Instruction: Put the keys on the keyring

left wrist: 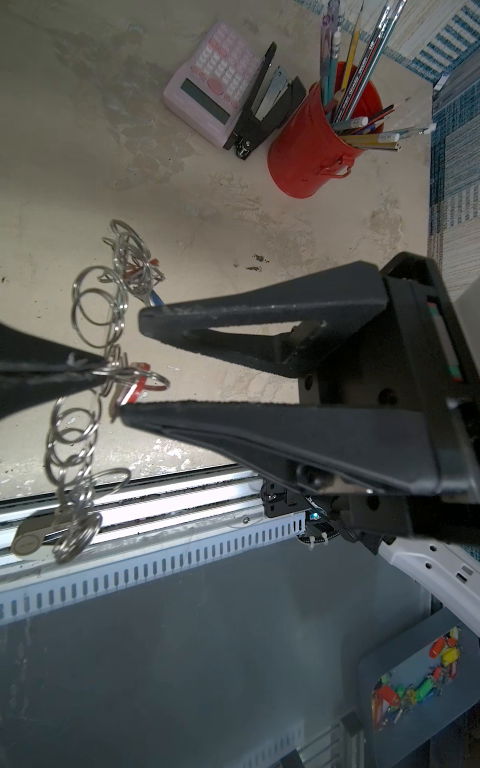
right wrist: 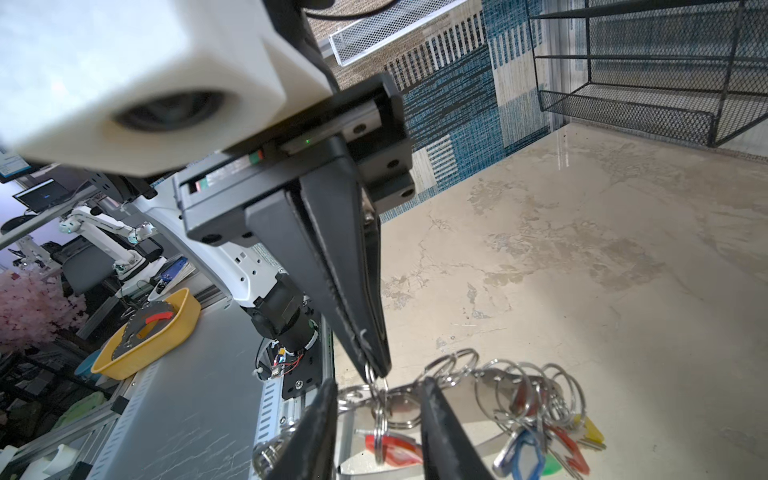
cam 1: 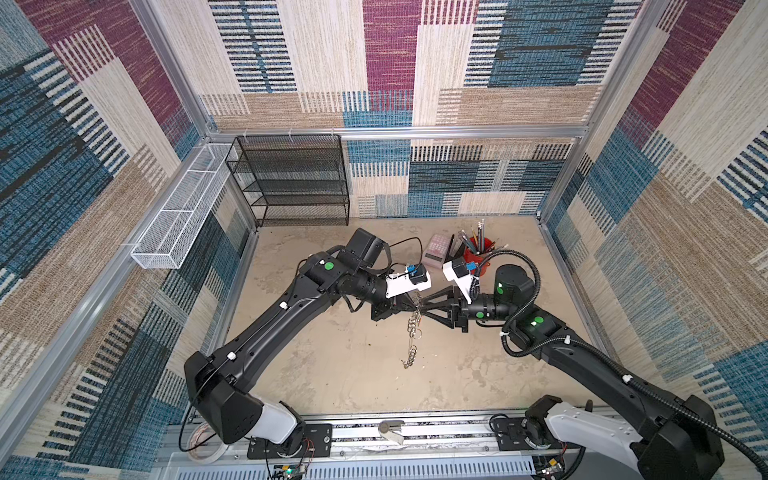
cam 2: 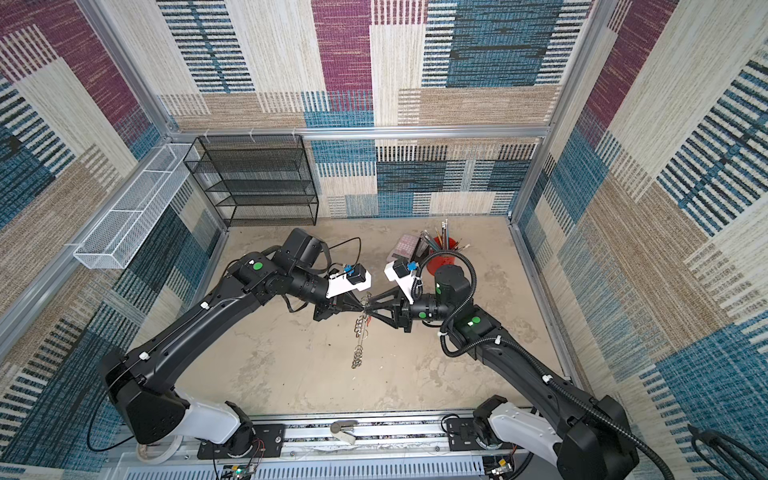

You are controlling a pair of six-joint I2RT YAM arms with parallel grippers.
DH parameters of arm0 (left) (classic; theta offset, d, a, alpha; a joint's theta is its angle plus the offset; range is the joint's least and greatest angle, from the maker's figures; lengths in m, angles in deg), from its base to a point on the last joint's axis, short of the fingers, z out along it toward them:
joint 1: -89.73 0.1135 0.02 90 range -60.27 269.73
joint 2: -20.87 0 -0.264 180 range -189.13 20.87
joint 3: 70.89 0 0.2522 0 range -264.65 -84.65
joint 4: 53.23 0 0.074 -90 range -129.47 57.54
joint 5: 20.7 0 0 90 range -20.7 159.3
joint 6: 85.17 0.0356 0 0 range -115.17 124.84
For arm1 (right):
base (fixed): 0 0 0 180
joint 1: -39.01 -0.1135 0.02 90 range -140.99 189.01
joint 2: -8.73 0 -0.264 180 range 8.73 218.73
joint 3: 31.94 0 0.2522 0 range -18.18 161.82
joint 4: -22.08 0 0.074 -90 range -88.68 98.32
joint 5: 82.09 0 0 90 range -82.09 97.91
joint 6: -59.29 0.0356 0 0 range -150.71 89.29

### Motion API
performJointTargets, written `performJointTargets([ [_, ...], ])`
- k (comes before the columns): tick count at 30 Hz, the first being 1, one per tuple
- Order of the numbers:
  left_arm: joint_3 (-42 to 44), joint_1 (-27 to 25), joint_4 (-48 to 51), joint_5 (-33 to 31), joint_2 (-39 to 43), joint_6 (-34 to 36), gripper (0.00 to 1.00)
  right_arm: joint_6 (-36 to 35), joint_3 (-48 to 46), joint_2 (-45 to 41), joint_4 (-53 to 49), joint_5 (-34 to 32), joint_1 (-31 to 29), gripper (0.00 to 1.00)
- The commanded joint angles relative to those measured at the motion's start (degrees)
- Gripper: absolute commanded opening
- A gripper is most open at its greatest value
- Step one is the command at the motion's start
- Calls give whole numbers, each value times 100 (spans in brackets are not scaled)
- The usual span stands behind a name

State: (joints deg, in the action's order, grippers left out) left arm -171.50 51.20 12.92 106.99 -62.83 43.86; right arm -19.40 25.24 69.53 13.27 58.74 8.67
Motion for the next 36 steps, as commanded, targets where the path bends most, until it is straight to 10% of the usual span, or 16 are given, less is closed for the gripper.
performJointTargets([
  [1,115,12,-352,81,99,-151,0,126,-36,-64,256,-3,72,43],
  [8,268,29,-535,2,231,-208,0,209,-82,-11,300,218,117,42],
  [25,313,107,-689,56,248,-299,0,256,-175,128,441,394,117,0],
  [36,506,264,-1142,272,414,-697,0,292,-281,125,480,346,117,0],
])
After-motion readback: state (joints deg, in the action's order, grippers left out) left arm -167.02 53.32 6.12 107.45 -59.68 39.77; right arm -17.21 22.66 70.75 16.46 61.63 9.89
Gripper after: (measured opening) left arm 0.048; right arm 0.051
